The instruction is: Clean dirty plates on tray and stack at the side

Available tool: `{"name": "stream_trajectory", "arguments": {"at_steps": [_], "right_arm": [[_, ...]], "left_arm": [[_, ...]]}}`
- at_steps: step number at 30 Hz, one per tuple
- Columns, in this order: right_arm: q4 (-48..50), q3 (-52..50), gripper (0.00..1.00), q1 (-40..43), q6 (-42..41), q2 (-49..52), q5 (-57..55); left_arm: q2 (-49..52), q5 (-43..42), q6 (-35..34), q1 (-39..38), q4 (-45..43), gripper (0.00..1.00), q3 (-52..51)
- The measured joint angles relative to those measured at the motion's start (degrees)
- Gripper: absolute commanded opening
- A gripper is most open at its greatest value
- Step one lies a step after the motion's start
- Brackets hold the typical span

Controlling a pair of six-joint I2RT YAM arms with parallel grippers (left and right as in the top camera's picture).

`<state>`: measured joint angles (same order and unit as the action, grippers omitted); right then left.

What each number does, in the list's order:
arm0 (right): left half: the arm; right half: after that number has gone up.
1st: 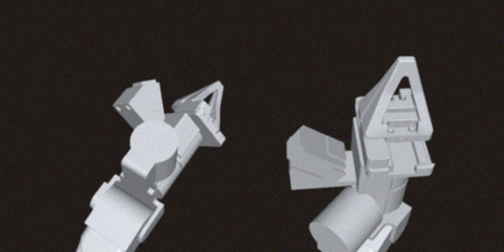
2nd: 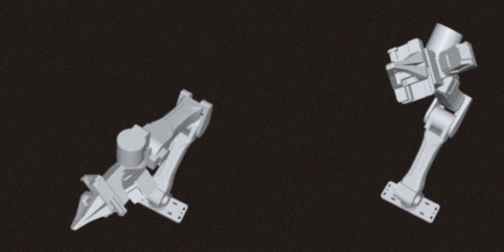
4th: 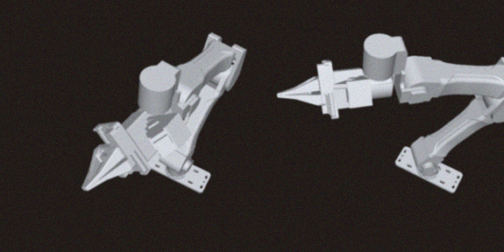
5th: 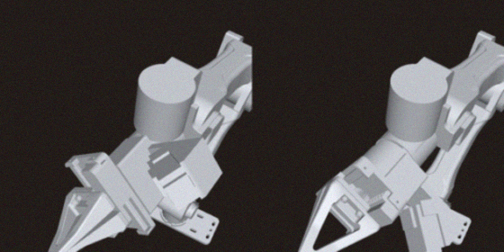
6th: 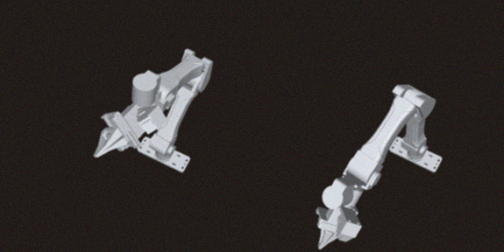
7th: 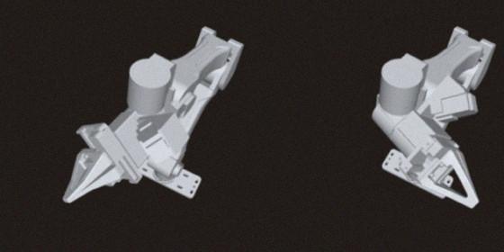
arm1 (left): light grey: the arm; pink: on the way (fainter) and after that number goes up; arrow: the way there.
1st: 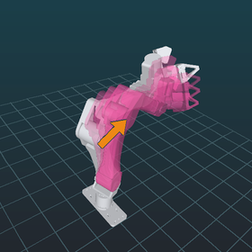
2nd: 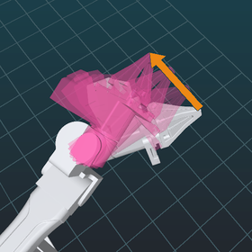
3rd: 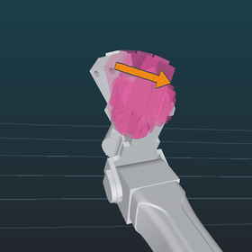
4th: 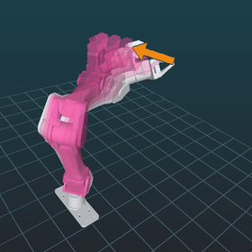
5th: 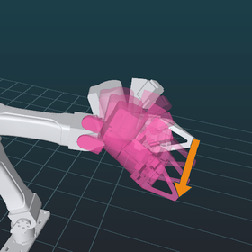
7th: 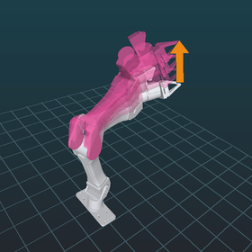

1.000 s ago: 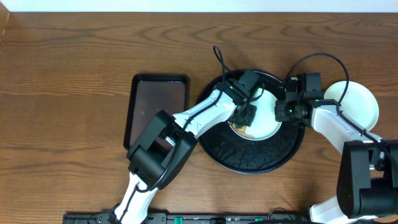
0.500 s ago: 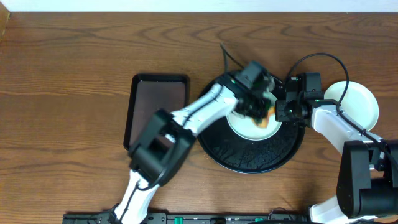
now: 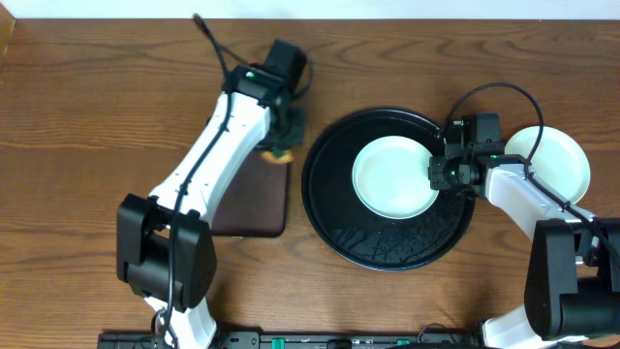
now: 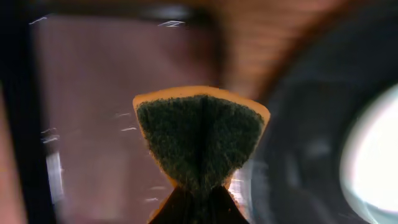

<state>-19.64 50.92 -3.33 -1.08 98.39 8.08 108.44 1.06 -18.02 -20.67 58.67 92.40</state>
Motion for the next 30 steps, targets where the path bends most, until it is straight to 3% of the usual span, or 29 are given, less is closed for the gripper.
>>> {"name": "stream_trajectory", "arguments": {"at_steps": [8,13,18,20,22,26,28,30], "right_arm": [[0.0,0.0,0.08,0.0,0.0,0.0,0.0],[0.0,0.0,0.15,0.0,-0.2,0.0,0.0],[0.0,0.0,0.17,0.0,-0.2,0.0,0.0],[0.0,0.0,0.17,0.0,-0.2,0.0,0.0],[0.0,0.0,0.17,0.0,-0.2,0.0,0.0],[0.4,-0.3,0.11,0.0,-0.2,0.0,0.0],[0.6,-0.7,0.03,0.0,-0.3,0.0,0.0],[0.7,-0.9,0.01,0.0,-0.4,0.0,0.1]], "left_arm": [[0.7,5.5,0.0,5.9,-12.7,0.08,-15.1],[0.9,6.0,0.0,6.7,-16.0,0.08,-19.4],[0.9,6.2,0.1,6.7,-16.8,0.25,-19.5],[0.9,6.3,0.0,6.7,-16.8,0.37,-19.5],[0.9,6.4,-0.1,6.7,-16.8,0.56,-19.5],[0.9,6.6,-0.1,6.7,-16.9,0.77,-19.5],[0.9,6.7,0.1,6.7,-16.9,0.78,-19.5],[0.9,6.6,0.0,6.7,-16.9,0.78,-19.5]]}}
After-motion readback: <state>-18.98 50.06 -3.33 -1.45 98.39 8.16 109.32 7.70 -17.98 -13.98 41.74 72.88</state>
